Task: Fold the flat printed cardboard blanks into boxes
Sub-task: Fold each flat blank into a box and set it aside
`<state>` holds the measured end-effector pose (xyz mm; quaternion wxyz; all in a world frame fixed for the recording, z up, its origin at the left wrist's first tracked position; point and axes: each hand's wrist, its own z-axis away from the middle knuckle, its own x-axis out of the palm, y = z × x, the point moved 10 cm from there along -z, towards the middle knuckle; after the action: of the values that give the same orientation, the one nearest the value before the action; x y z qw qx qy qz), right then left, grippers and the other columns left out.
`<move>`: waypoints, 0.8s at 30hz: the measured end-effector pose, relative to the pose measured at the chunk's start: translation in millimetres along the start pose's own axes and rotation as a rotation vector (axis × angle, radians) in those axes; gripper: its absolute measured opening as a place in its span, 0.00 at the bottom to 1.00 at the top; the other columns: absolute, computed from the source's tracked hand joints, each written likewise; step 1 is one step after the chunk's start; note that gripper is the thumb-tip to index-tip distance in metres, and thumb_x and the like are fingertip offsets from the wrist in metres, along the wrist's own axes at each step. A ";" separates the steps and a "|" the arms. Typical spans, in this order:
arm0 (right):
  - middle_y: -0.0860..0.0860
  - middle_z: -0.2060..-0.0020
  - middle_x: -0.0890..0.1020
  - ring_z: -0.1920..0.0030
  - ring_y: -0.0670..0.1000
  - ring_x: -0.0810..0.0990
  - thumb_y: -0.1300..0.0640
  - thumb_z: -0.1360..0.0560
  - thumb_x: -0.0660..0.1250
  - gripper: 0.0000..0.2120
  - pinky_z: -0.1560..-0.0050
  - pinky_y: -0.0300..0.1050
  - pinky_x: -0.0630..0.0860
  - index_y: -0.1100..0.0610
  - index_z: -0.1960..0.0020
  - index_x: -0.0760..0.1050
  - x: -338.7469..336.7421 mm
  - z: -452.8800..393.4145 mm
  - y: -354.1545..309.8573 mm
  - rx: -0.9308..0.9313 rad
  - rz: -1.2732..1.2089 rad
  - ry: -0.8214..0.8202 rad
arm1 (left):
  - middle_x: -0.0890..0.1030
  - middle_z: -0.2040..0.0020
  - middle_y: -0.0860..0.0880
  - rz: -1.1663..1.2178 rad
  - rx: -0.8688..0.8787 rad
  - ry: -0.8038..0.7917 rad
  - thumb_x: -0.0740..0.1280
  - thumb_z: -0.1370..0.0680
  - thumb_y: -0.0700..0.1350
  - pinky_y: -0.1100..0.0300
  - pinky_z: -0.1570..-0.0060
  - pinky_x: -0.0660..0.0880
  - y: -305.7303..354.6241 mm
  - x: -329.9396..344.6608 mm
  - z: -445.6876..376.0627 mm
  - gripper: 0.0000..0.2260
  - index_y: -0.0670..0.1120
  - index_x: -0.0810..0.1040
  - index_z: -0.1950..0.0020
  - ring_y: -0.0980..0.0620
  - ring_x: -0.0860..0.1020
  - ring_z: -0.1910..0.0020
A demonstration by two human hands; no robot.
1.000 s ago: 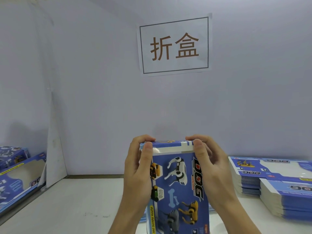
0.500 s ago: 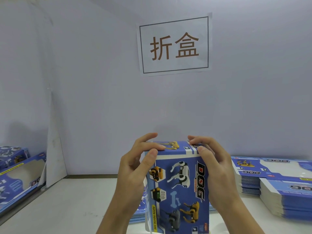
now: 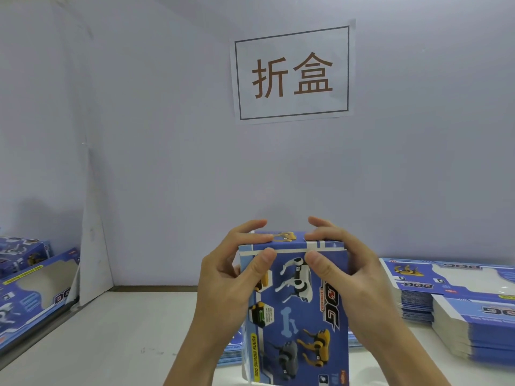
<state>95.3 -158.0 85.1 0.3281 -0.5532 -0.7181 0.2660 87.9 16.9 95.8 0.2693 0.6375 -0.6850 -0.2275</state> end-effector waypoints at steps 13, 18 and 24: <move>0.43 0.37 0.80 0.46 0.52 0.85 0.51 0.37 0.75 0.10 0.59 0.46 0.84 0.49 0.56 0.85 3.6 -0.1 -0.3 -0.022 -0.059 0.019 | 0.77 0.32 0.54 0.082 -0.042 -0.073 0.76 0.32 0.61 0.41 0.58 0.80 -4.9 -3.3 1.0 0.12 0.56 0.84 0.54 0.42 0.82 0.44; 0.47 0.39 0.81 0.47 0.56 0.85 0.52 0.37 0.75 0.06 0.58 0.47 0.83 0.51 0.61 0.84 -7.3 -2.5 2.6 -0.007 -0.063 0.039 | 0.81 0.40 0.52 0.108 -0.011 -0.061 0.77 0.34 0.63 0.47 0.61 0.80 0.3 3.7 2.0 0.15 0.56 0.85 0.56 0.44 0.82 0.45; 0.48 0.40 0.81 0.46 0.57 0.85 0.52 0.37 0.75 0.04 0.60 0.51 0.84 0.51 0.63 0.84 -9.8 -2.6 5.2 0.008 -0.056 0.037 | 0.82 0.40 0.48 0.164 -0.029 -0.057 0.78 0.33 0.60 0.52 0.56 0.83 -4.7 2.0 2.0 0.15 0.52 0.87 0.54 0.41 0.78 0.36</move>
<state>102.1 -166.2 81.1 0.3509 -0.5366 -0.7259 0.2491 90.0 14.5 91.5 0.2765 0.5685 -0.7391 -0.2327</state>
